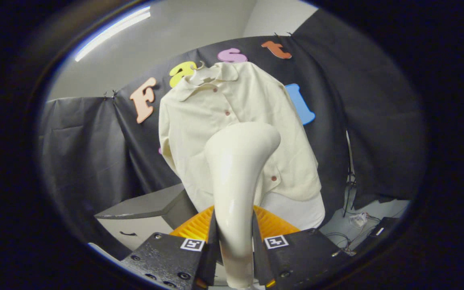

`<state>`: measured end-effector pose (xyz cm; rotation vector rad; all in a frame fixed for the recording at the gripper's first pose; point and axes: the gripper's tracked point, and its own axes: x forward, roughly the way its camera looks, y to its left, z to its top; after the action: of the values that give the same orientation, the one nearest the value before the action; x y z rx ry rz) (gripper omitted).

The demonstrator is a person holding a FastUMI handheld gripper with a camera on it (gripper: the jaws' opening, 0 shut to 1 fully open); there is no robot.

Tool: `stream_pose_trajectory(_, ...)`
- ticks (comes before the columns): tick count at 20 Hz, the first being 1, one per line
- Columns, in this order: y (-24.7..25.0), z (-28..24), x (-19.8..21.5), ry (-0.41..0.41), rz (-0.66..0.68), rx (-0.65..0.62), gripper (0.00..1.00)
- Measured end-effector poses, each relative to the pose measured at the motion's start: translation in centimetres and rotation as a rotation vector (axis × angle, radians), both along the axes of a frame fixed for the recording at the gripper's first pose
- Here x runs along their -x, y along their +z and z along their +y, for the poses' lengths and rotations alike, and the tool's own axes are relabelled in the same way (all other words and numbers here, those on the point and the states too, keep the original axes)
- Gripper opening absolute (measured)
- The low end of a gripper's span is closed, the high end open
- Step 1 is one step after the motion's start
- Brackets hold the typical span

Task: Iron the clothes twice with a garment steamer, once on the left side and once on the right side.

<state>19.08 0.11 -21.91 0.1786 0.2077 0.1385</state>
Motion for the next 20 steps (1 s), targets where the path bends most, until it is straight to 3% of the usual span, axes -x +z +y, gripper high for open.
stream_pose_trajectory(9, 6.5, 8.0, 4.2, 0.075, -0.121, 0.138, 0.40)
stream_pose_trajectory(20, 8.2, 13.1, 11.3, 0.057, -0.171, 0.355, 0.40)
